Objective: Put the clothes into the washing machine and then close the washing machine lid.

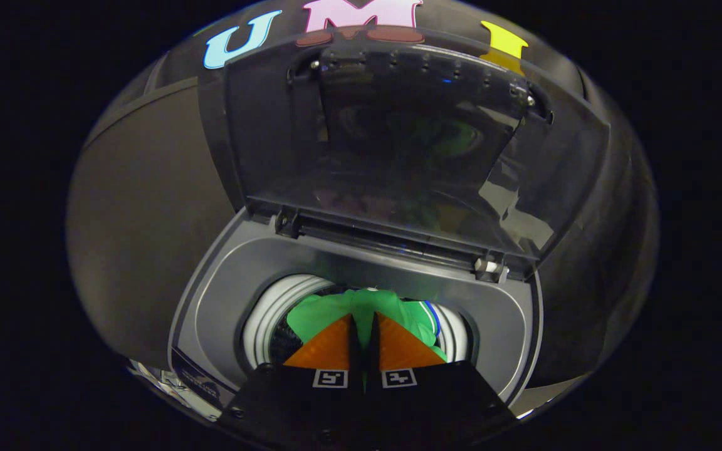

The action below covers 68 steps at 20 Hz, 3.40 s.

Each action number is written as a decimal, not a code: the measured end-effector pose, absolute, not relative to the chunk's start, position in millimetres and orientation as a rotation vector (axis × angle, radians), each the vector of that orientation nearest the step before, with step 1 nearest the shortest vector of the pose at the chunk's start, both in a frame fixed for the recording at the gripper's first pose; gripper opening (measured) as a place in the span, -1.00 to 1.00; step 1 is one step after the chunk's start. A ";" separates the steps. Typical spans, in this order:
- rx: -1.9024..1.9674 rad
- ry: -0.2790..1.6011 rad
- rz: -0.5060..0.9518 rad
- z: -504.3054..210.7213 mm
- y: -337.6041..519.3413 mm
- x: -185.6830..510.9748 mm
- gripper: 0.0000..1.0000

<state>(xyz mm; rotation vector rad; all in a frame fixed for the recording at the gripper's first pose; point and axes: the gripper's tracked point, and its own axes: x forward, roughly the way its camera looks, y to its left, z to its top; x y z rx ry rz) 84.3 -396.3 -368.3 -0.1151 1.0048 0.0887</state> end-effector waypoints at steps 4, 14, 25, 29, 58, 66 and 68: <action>-0.117 1.046 0.075 -380.6 -398.6 77.8 -0.90; 0.003 1.117 0.028 -410.1 -391.7 73.7 1.00; -0.063 1.058 0.018 -382.6 -389.6 66.3 1.00; 0.027 0.998 0.006 -349.1 -384.4 73.1 1.00; 0.049 0.622 -0.003 -174.0 -410.7 259.9 1.00; 0.041 0.599 -0.009 -169.4 -406.7 224.8 1.00; 0.039 0.593 -0.012 -168.3 -405.4 212.3 1.00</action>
